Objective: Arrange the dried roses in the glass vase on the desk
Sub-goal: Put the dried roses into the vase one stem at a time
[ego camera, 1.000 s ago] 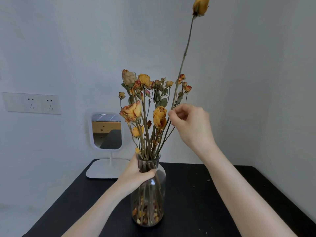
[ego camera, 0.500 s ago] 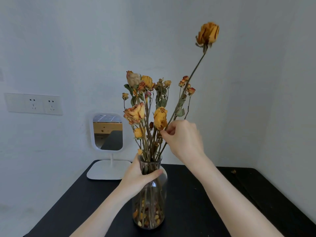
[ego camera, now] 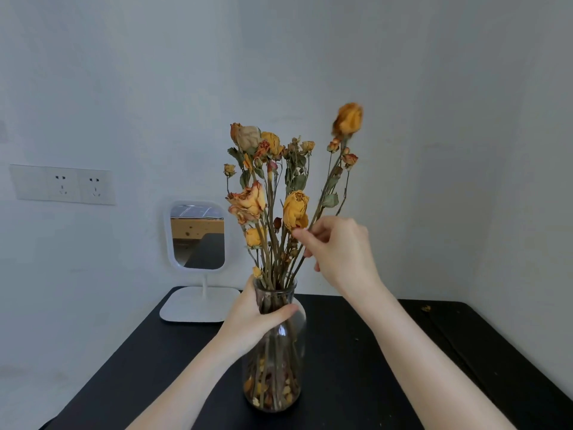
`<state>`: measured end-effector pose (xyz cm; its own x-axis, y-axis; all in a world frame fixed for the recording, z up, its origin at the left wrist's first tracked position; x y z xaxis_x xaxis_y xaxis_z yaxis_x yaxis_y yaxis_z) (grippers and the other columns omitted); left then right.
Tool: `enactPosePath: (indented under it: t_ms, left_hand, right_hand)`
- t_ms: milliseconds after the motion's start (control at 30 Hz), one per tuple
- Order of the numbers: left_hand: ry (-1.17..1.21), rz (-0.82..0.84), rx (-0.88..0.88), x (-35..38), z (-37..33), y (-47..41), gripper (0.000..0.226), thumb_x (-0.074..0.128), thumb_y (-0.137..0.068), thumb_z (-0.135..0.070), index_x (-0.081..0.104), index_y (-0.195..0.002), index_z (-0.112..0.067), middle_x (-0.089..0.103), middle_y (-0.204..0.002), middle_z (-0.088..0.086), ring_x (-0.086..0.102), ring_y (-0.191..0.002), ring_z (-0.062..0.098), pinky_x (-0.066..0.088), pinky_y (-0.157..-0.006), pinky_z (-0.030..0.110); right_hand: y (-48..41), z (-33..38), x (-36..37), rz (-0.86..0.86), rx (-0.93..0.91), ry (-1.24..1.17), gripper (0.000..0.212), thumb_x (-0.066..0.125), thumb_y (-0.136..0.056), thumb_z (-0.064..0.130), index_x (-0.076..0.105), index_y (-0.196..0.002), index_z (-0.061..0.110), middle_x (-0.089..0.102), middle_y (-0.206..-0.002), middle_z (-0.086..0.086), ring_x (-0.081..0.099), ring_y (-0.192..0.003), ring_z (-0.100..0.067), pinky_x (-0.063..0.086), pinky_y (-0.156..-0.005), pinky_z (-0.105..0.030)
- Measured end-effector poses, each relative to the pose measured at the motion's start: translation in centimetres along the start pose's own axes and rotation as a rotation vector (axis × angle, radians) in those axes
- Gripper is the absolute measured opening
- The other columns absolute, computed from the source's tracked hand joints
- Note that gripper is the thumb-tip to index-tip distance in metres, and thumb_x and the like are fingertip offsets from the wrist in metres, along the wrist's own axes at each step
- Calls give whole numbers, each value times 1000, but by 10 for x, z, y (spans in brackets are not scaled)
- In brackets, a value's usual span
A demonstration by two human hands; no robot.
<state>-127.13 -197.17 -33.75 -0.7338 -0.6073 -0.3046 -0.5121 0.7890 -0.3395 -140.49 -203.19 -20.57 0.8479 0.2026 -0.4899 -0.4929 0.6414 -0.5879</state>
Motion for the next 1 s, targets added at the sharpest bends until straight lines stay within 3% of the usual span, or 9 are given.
enactPosePath:
  t_ms: [100, 233, 400, 533, 600, 700, 767, 900, 1000]
  left_hand:
    - [-19, 2, 8, 0, -1, 0, 57, 76, -63, -52, 40, -108, -49, 56, -112, -26, 52, -106, -7, 40, -78, 9]
    - [-27, 3, 3, 1, 1, -1, 58, 76, -65, -51, 39, -110, -49, 56, -114, -24, 52, -110, -2, 41, -86, 15]
    - [-18, 4, 16, 1, 0, 1, 57, 76, -64, -51, 40, -108, -49, 57, -115, -23, 52, -110, -1, 42, -95, 25]
    - [-22, -7, 24, 1, -1, 2, 57, 76, -64, -51, 41, -109, -49, 58, -113, -23, 54, -110, 0, 44, -93, 26]
    - [-25, -10, 27, 1, -2, 2, 60, 76, -62, -54, 40, -109, -51, 57, -114, -24, 53, -109, -2, 43, -91, 24]
    - [-25, -8, 31, 2, -2, 2, 58, 75, -60, -57, 40, -105, -59, 58, -107, -34, 52, -103, -14, 41, -82, 15]
    - [-19, -15, 21, 0, -2, 4, 54, 76, -61, -55, 39, -98, -67, 55, -101, -44, 50, -96, -24, 39, -75, 11]
    - [20, -25, -18, -1, 1, 5, 58, 74, -51, -60, 41, -99, -59, 59, -101, -32, 53, -95, -12, 39, -78, 16]
    - [25, -22, 8, 1, -3, 5, 64, 74, -54, -52, 43, -109, -48, 57, -107, -25, 52, -100, -5, 38, -82, 20]
  right_hand:
    - [3, -5, 10, 78, 30, 18, 22, 63, -84, 38, 63, -83, 16, 66, -70, -1, 54, -52, -7, 51, -56, -25]
    - [3, 4, -6, -77, -40, -60, 15, 63, -83, 37, 59, -80, 23, 66, -68, 2, 59, -53, -8, 53, -55, -22]
    - [5, -2, -1, -41, -20, -100, 20, 65, -83, 32, 57, -67, 23, 62, -59, 9, 54, -40, 2, 43, -44, -6]
    - [8, -3, 8, 8, -27, -145, 24, 67, -82, 30, 55, -62, 25, 61, -59, 7, 53, -40, 5, 39, -40, -5]
    - [10, -3, 10, 35, -32, -139, 17, 67, -82, 32, 59, -69, 22, 63, -63, 6, 53, -40, 4, 39, -41, -6]
    - [17, -8, 6, 52, -19, -109, 17, 67, -81, 37, 63, -89, 23, 66, -70, 4, 56, -44, -2, 43, -43, -9]
    - [26, -20, -7, 28, -6, -128, 13, 67, -80, 37, 62, -85, 27, 65, -69, 6, 57, -45, -2, 41, -41, -7]
    - [45, -86, -43, 50, 196, -58, 10, 63, -84, 37, 61, -79, 29, 62, -62, 6, 52, -41, 2, 40, -42, -12]
    - [65, -175, -78, 99, 478, 142, 19, 63, -85, 36, 66, -91, 18, 63, -68, 2, 56, -59, -3, 38, -53, -18]
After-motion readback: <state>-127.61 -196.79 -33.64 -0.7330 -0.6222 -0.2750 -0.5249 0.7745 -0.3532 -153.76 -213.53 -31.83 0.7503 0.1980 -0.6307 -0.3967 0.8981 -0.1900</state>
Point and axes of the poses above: each hand's wrist, its own y-axis away from the middle knuckle, its own x-axis out of the palm, z = x × y, the point moved 7 cm from there along -y, towards the middle knuckle
